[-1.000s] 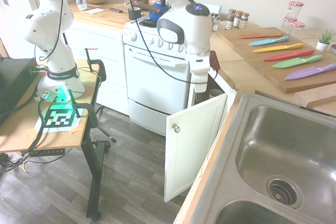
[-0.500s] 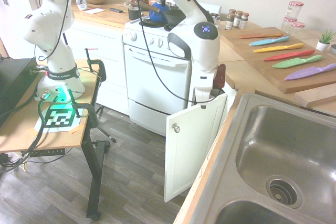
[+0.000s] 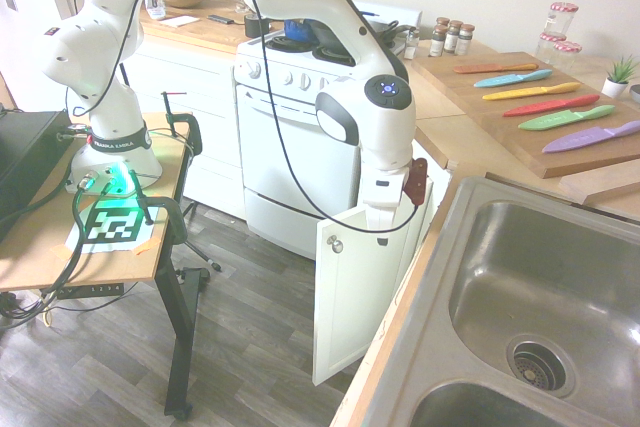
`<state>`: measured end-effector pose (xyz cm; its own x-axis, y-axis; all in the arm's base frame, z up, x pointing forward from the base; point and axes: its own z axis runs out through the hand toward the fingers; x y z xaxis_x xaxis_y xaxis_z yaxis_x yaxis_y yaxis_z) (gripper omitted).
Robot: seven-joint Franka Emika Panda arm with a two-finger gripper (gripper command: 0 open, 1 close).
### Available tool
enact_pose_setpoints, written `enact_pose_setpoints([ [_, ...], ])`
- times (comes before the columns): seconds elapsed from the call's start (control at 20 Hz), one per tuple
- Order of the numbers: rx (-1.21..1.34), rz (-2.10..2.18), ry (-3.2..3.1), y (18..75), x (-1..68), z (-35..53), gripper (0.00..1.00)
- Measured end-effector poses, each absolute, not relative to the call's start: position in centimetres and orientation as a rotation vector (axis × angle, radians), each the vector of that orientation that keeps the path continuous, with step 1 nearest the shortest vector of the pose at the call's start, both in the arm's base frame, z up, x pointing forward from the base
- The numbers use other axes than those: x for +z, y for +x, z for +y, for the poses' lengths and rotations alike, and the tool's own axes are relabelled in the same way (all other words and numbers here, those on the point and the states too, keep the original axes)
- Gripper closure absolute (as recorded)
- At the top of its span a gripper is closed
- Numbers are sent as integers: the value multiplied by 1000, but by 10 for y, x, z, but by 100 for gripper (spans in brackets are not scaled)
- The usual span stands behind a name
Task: Close the cabinet
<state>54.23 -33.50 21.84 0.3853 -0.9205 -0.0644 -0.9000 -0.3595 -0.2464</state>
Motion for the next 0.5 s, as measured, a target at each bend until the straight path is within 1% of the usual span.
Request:
enact_pose_setpoints([
  [0.25,-132,1631,-2441,536,199,-351,0],
  [0.5,-141,1600,-2546,540,173,-344,0],
])
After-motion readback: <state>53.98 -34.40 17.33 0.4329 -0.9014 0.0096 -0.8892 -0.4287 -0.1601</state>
